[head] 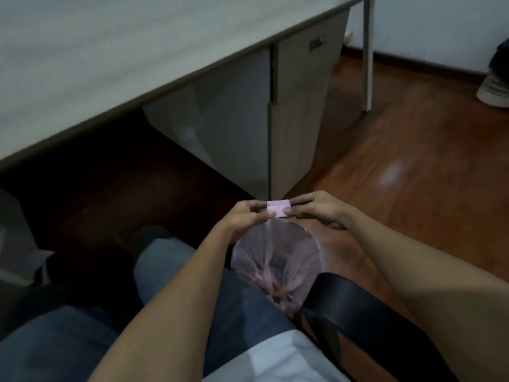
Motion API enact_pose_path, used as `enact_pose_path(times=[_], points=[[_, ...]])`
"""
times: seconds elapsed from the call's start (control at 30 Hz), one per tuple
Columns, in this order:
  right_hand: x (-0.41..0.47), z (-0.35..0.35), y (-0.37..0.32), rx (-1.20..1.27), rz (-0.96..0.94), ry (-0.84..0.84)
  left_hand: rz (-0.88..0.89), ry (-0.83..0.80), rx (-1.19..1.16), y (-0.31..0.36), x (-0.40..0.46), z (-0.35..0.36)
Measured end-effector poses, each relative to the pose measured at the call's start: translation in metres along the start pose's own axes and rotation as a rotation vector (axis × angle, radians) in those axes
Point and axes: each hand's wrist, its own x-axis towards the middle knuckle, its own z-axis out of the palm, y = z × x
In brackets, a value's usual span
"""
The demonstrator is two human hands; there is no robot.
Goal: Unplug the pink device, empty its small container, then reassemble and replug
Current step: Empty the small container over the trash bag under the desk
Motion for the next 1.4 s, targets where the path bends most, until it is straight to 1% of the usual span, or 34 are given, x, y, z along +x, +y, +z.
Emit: enact_pose_path(times=[0.13,0.2,0.3,0.37,0.47,0.67,0.87,1.0,1.1,1.23,1.33,1.4], points=[[0.004,0.012,0.031,0.053,0.158,-0.047,-0.259,-0.021,-0.074,-0.021,0.012,0.004],[0.005,0.015,0.037,0.102,0.231,-0.081,-0.346,-0.024,-0.101,-0.026,0.014,0.005],[0.006,0.018,0.039,0.141,0.321,-0.115,-0.424,-0.023,-0.191,-0.027,0.018,0.006],[0.008,0.021,0.039,0.151,0.361,-0.096,-0.459,0.007,-0.230,-0.028,0.022,0.007],[0.010,0.024,0.040,0.167,0.400,-0.054,-0.476,0.029,-0.193,-0.027,0.033,0.012],[0.016,0.019,0.049,0.302,0.480,0.044,-0.526,0.007,-0.146,-0.025,0.052,0.026],[0.021,0.019,0.052,0.357,0.534,0.071,-0.554,0.026,-0.060,-0.026,0.062,0.025],[0.023,0.017,0.055,0.394,0.481,0.057,-0.499,0.027,-0.105,-0.026,0.064,0.023],[0.021,0.016,0.052,0.452,0.364,0.050,-0.385,0.029,-0.129,-0.028,0.062,0.017],[0.020,0.013,0.046,0.548,0.186,0.069,-0.227,-0.012,-0.129,-0.025,0.055,0.005],[0.022,0.015,0.032,0.538,0.079,0.047,-0.053,0.005,0.028,-0.016,0.046,-0.002],[0.025,0.016,0.018,0.477,0.033,0.048,0.048,0.048,0.070,-0.009,0.043,-0.006]])
